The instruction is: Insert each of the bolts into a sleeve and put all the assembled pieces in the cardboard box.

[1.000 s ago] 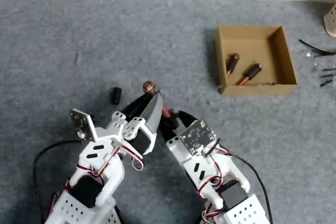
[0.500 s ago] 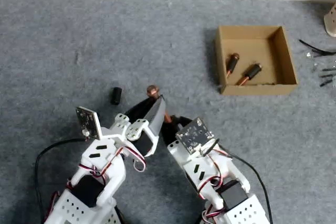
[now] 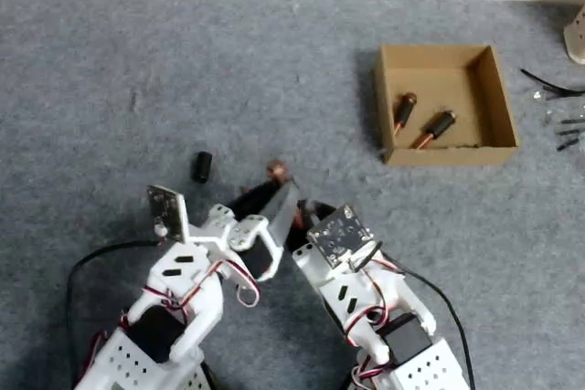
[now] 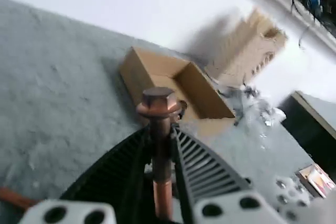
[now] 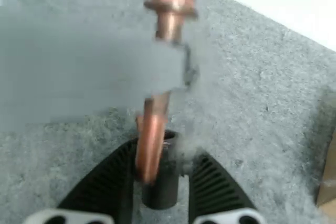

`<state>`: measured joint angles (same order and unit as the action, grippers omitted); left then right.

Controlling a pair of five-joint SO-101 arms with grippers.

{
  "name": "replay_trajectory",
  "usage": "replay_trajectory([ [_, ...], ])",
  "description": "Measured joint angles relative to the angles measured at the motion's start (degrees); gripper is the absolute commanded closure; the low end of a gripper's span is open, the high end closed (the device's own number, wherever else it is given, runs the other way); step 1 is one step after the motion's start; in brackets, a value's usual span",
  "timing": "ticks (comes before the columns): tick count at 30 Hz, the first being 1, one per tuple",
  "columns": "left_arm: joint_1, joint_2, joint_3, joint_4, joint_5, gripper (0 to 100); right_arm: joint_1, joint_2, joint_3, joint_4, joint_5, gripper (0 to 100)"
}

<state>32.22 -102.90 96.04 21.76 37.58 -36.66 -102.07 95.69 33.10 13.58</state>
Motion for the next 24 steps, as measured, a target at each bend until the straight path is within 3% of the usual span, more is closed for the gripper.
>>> replay_trajectory([
  [5,0.00,-0.09,0.00,0.00,0.35,99,0.00,0.09,0.00,-4.84,0.00,99.3],
  [19,0.09,-0.09,0.00,0.00,0.35,99,0.09,0.09,0.00,-5.63,0.00,99.3],
  [24,0.18,-0.09,0.00,0.53,-6.95,85,0.09,0.09,0.00,-5.63,0.00,99.3],
])
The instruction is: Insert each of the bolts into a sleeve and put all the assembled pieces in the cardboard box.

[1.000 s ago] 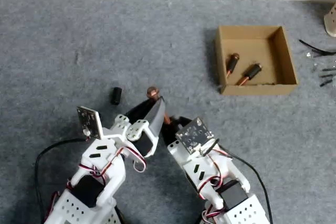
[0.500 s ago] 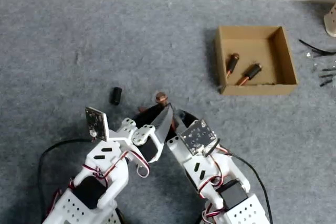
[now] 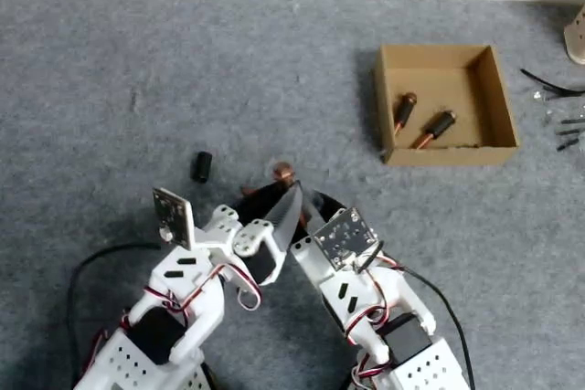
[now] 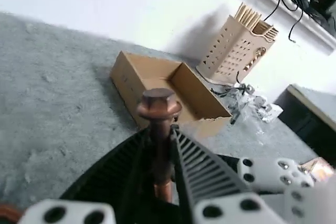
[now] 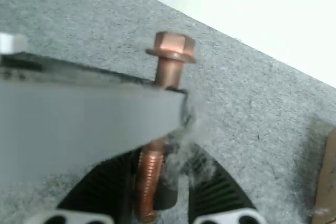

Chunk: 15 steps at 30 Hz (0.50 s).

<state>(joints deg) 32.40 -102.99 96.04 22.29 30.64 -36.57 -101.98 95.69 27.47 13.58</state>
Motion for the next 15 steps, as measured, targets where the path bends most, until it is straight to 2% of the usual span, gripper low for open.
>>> replay_trajectory([
  [3,0.26,0.09,0.00,1.32,-2.11,74,0.00,-0.09,0.00,-0.09,0.00,99.3],
  [5,1.05,0.09,0.00,2.11,-2.55,70,0.00,-0.09,0.00,-0.09,0.00,99.3],
  [12,0.18,0.00,0.00,2.73,-2.64,72,2.46,-0.09,0.00,-0.09,-0.09,99.3],
  [15,-4.31,0.00,0.00,2.73,-1.93,73,3.52,-0.09,0.00,-0.18,0.00,99.3],
])
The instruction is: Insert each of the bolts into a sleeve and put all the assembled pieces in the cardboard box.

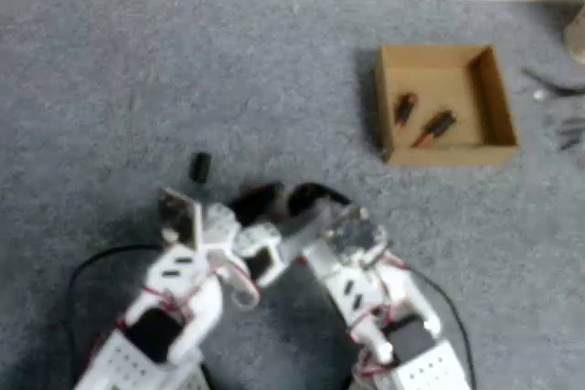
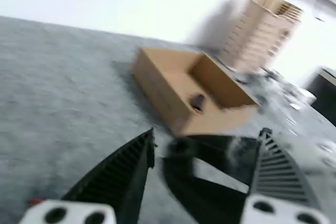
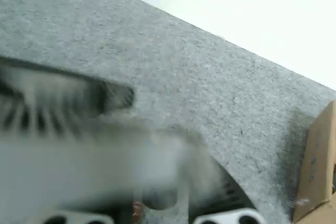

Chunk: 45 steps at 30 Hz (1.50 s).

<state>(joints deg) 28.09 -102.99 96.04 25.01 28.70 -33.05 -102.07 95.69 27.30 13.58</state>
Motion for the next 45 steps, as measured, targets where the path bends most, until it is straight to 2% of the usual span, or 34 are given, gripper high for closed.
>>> replay_trajectory([
  [6,-11.69,0.00,-0.09,0.09,8.44,73,0.26,0.00,0.09,0.00,0.00,99.3],
  [9,-13.71,0.00,-0.18,0.09,9.23,73,0.26,0.00,0.09,0.00,0.00,99.3],
  [17,-13.89,0.00,-0.18,0.09,9.32,73,0.53,0.00,0.09,0.00,0.00,99.3],
  [26,-13.89,0.00,-0.09,0.09,9.32,73,5.10,0.00,0.09,0.00,0.00,99.3],
  [29,-8.88,0.00,0.00,0.09,8.97,73,6.68,0.00,0.09,0.00,0.00,99.3],
  [31,-3.25,0.00,0.00,0.09,5.36,73,8.35,0.00,0.09,0.00,0.00,99.3],
  [35,6.07,-0.09,0.00,4.13,-7.56,73,11.34,0.00,0.09,0.09,0.00,99.3],
  [40,8.88,-0.79,-1.14,10.02,-18.81,73,11.25,0.18,0.09,0.18,0.09,99.3],
  [45,11.60,0.18,-3.87,21.63,-23.56,73,11.96,0.00,0.09,-0.44,0.00,99.3],
])
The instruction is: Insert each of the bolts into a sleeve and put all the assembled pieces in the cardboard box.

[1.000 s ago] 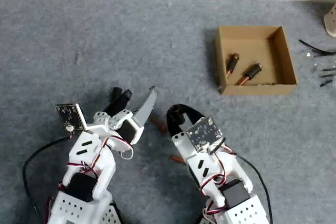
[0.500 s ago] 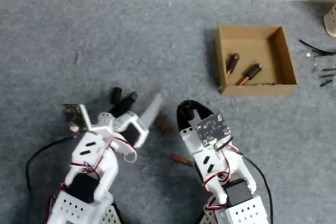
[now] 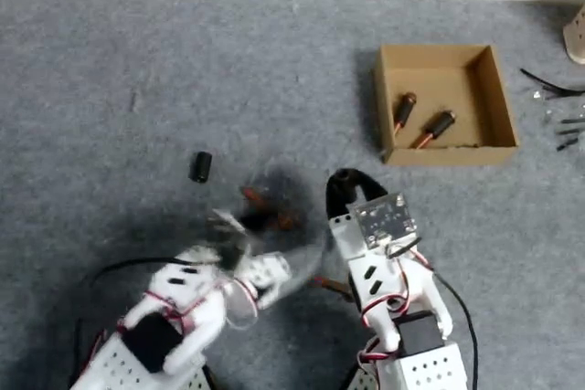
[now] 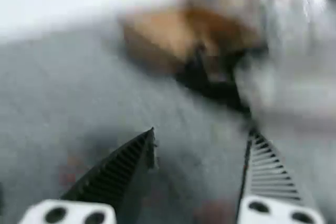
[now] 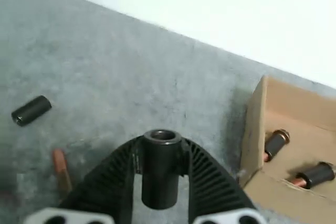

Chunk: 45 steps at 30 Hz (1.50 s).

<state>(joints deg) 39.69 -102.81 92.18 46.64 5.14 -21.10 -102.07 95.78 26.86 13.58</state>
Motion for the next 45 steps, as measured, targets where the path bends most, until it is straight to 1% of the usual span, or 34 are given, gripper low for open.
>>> replay_trajectory([
  [4,2.64,0.00,-0.09,2.11,-3.34,73,3.60,0.00,0.00,-2.90,-1.23,99.3],
  [6,4.13,-0.35,-0.09,2.11,-3.78,73,6.42,0.00,0.00,-4.57,-5.10,99.3],
  [8,4.22,0.00,-0.09,2.11,-4.75,73,9.41,0.00,0.00,-5.10,-8.79,99.3],
  [11,4.13,0.00,-0.09,2.11,-9.49,73,12.75,0.00,0.00,-5.19,-11.43,99.3],
  [14,4.13,0.00,-0.09,2.11,-14.33,73,13.36,0.00,0.00,-5.19,-12.04,99.3],
  [16,4.13,0.00,-0.09,2.11,-17.05,76,13.54,0.00,0.00,-5.19,-12.04,99.3],
  [19,4.13,0.00,-0.70,3.16,-18.46,81,13.63,0.00,0.00,-5.19,-12.04,99.3],
  [22,4.13,2.46,-2.02,3.43,-18.81,79,13.63,0.00,0.00,-5.19,-12.04,99.3],
  [26,5.71,12.13,-6.24,3.25,-18.81,73,13.63,0.00,0.00,-5.19,-12.04,99.3],
  [32,8.09,38.77,-19.34,2.02,-19.69,67,13.80,0.00,0.00,-6.77,-12.04,99.3],
  [35,7.82,53.80,-26.46,1.93,-21.80,66,14.86,0.00,0.18,-7.38,-12.04,99.3],
  [38,8.44,67.60,-33.41,1.67,-24.35,66,15.74,0.00,0.18,-10.55,-12.04,99.3],
  [42,8.18,80.79,-42.99,1.23,-29.54,66,16.97,0.09,0.18,-12.13,-12.04,99.3],
  [45,8.09,89.14,-48.53,1.23,-31.30,66,17.58,0.18,0.18,-12.13,-12.22,99.3],
])
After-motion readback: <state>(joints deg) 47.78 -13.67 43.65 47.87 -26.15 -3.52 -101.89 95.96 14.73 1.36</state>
